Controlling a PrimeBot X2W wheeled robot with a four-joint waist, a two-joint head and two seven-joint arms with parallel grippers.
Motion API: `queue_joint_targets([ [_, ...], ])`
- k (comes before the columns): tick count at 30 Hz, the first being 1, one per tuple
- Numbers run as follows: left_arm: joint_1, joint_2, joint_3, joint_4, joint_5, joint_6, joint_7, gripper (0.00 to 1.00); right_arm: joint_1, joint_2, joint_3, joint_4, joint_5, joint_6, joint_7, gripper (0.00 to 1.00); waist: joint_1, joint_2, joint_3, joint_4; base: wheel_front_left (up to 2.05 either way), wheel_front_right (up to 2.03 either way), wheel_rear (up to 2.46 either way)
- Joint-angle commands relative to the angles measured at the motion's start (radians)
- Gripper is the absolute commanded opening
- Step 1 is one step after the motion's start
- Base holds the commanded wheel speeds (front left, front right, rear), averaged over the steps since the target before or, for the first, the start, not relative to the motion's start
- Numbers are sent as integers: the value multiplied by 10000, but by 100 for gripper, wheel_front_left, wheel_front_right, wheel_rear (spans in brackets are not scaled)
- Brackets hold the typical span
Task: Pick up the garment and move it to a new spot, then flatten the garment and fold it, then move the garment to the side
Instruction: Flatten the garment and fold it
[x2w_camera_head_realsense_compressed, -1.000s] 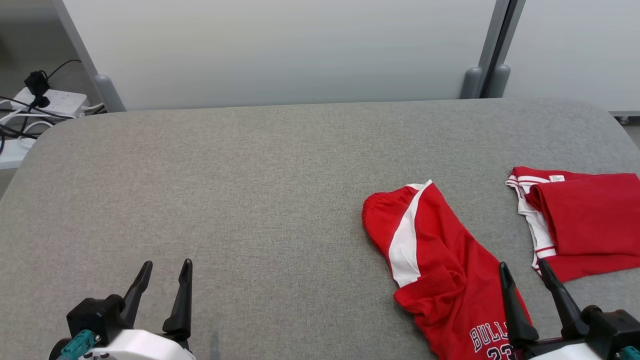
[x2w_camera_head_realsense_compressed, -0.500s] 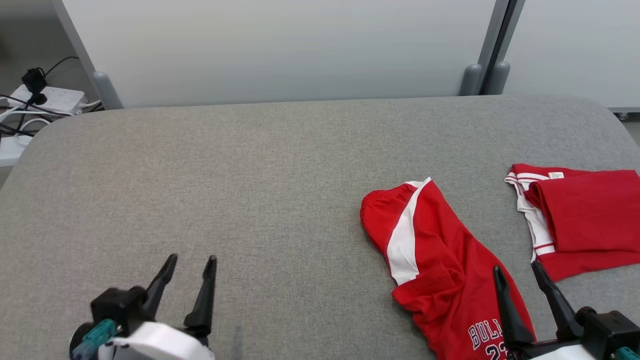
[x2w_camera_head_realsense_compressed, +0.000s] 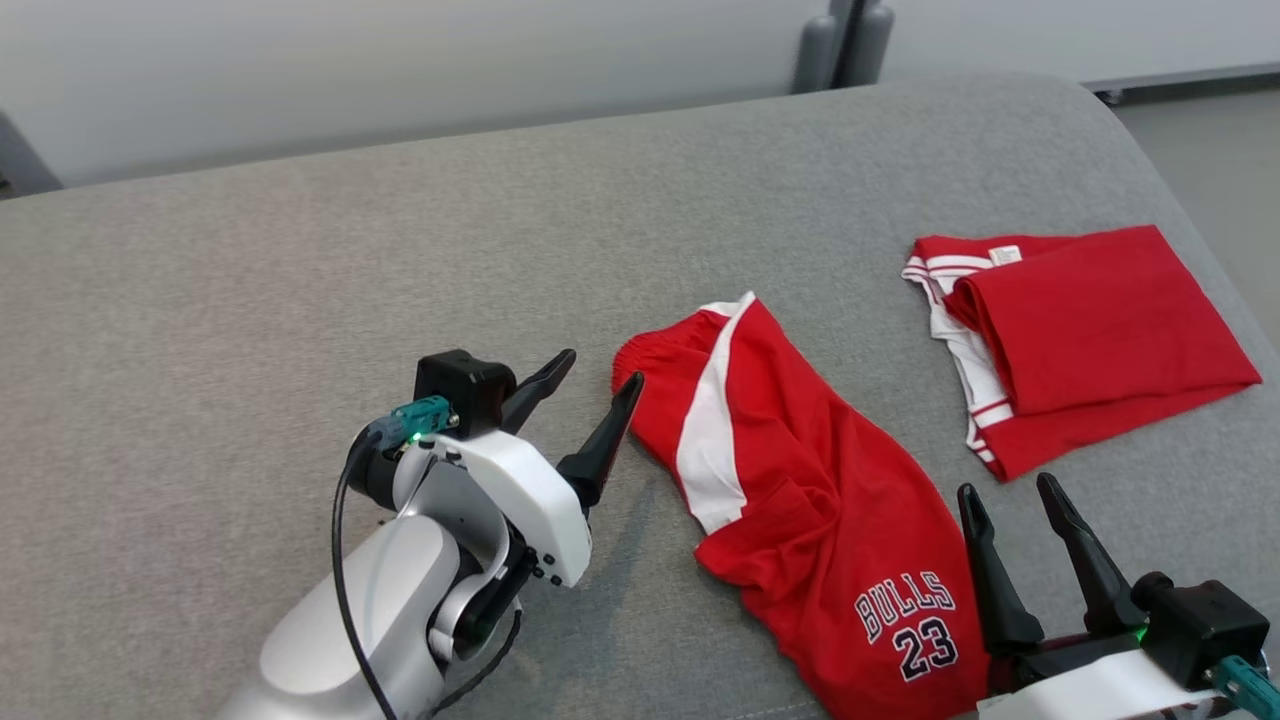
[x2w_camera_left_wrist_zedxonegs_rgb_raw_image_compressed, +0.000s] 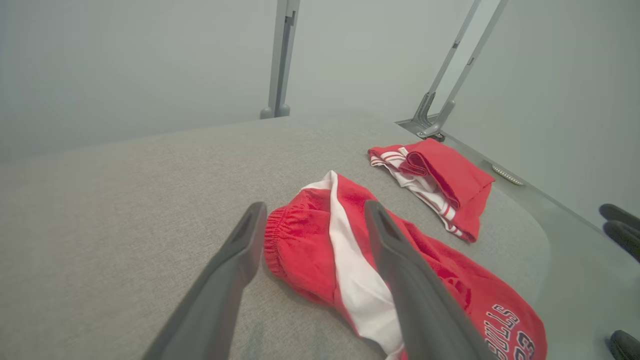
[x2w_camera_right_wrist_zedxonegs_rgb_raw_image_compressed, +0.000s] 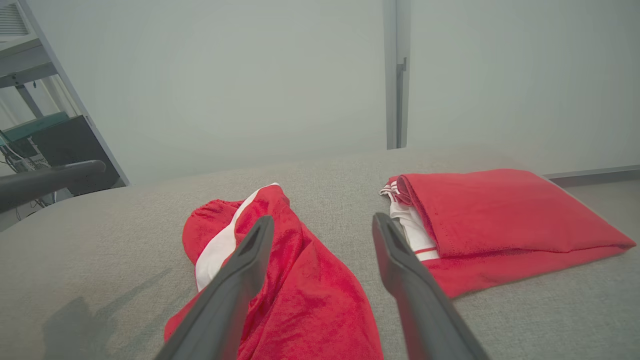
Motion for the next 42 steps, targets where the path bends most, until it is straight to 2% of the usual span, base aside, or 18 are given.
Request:
queue_joint_targets([
  [1, -736, 29, 293, 429, -152, -271, 71, 100, -423, -114, 337, -184, 104, -27, -185, 100, 0, -1, 617, -728, 0, 0, 0],
  [7, -1828, -465, 281, 3180, -482, -1076, 281, 100, -774, -113, 617, 119, 332, -27, -435, 100, 0, -1, 1102, -1488, 0, 0, 0],
  [14, -2684, -783, 430, 5562, -685, -1452, 34, 100, -1039, -113, 766, 436, 494, -27, -665, 100, 0, -1, 1372, -1854, 0, 0, 0],
  [15, -2757, -829, 416, 5785, -701, -1511, -8, 93, -1047, -113, 752, 472, 510, -27, -687, 100, 0, -1, 1380, -1858, 0, 0, 0],
  [16, -2822, -880, 413, 5971, -722, -1565, -92, 31, -1050, -113, 738, 512, 545, -27, -703, 100, 0, -1, 1385, -1853, 0, 0, 0],
  [17, -2858, -933, 355, 6147, -728, -1630, -91, 0, -1056, -113, 724, 547, 554, -27, -719, 100, 0, -1, 1383, -1834, 0, 0, 0],
  [22, -3123, -1108, 330, 6546, -764, -1782, -716, 0, -1072, -113, 568, 624, 555, -27, -778, 100, 0, -1, 1367, -1513, 0, 0, 0],
  [26, -3248, -1017, 615, 6659, -879, -1752, -1484, 0, -1051, -113, 501, 648, 553, -27, -758, 100, 0, -1, 1244, -1075, 0, 0, 0],
  [34, -3201, -311, 1322, 6604, -1069, -1226, -2259, 0, -1006, -112, 354, 550, 410, -27, -568, 100, 0, -1, 1001, -142, 0, 0, 0],
  [42, -1686, 355, 2217, 5688, -1424, -623, -2490, 0, -842, -112, -190, 417, 204, -27, -268, 100, 0, -1, 726, 725, 0, 0, 0],
])
